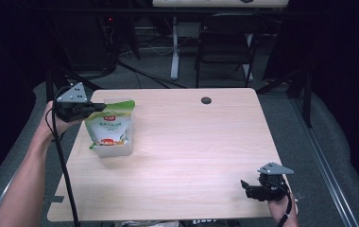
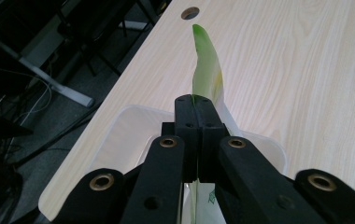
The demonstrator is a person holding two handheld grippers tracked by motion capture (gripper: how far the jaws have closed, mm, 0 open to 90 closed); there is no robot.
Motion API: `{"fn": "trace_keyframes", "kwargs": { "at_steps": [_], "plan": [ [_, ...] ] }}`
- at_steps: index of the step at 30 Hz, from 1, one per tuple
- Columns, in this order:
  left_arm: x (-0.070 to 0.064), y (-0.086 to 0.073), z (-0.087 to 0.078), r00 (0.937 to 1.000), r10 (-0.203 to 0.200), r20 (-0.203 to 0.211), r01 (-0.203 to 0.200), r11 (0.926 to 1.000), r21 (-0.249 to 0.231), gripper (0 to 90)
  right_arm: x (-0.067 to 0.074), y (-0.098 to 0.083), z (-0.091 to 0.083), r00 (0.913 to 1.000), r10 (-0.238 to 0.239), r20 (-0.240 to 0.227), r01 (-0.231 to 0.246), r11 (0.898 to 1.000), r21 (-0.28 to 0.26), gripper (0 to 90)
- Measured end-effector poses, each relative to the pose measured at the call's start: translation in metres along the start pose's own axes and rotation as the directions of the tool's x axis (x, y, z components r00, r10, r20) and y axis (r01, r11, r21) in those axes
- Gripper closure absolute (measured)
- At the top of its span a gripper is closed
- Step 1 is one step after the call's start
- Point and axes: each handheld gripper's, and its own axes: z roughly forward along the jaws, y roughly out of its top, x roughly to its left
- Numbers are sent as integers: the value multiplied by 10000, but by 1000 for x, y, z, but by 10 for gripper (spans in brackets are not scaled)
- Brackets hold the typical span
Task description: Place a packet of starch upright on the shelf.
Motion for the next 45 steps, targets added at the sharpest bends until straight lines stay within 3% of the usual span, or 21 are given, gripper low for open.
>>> {"fn": "trace_keyframes", "kwargs": {
  "at_steps": [5,8,12,17,21,22,23,28,31,34,37,38,39,40,41,45],
  "plan": [
    [2,-11,0,9986,-522,126,527,9977,-415,900,0,0,0,10000,-14,-5,14,10000,-6,145],
    [3,-11,1,9978,-619,218,631,9963,-586,900,0,-1,0,10000,-14,26,14,10000,33,145],
    [1,-5,-4,9990,-420,127,428,9963,-748,900,0,-1,-1,10000,-22,2,22,10000,-55,145],
    [4,-9,-7,9969,-754,221,774,9911,-1081,900,0,0,0,10000,-40,-13,40,10000,-26,145],
    [4,-18,-2,9938,-1078,277,1105,9849,-1333,900,0,-1,-1,10000,-21,10,21,10000,-26,145],
    [4,-20,-1,9926,-1173,305,1205,9817,-1477,900,0,0,-1,10000,-38,31,38,10000,15,145],
    [5,-24,-1,9890,-1422,400,1471,9739,-1731,900,0,-1,0,10000,-30,29,30,10000,-19,145],
    [4,-30,5,9867,-1544,500,1607,9729,-1665,900,0,-1,0,10000,-21,-7,21,10000,-54,145],
    [1,-36,16,9865,-1564,490,1610,9806,-1122,900,0,-1,-1,10000,-46,51,47,10000,-28,145],
    [2,-42,22,9817,-1847,466,1889,9751,-1164,900,0,-1,-1,10000,-4,14,4,10000,-38,145],
    [4,-43,23,9820,-1867,288,1886,9777,-924,899,0,-1,-1,10000,-7,47,7,10000,-33,145],
    [3,-39,24,9835,-1807,97,1810,9818,-572,888,0,0,-1,10000,-37,30,37,10000,-2,145],
    [3,-39,24,9835,-1807,97,1810,9818,-572,822,0,0,-1,10000,-37,30,37,10000,-2,145],
    [3,-37,24,9842,-1771,72,1772,9835,-359,822,0,0,-1,10000,-59,51,59,10000,16,145],
    [2,-31,26,9843,-1764,-102,1765,9843,30,654,0,-1,-1,10000,-19,6,19,10000,-73,145],
    [0,-22,24,9845,-1656,-578,1668,9859,161,467,0,0,-1,10000,-56,33,56,10000,-32,145]
  ]
}}
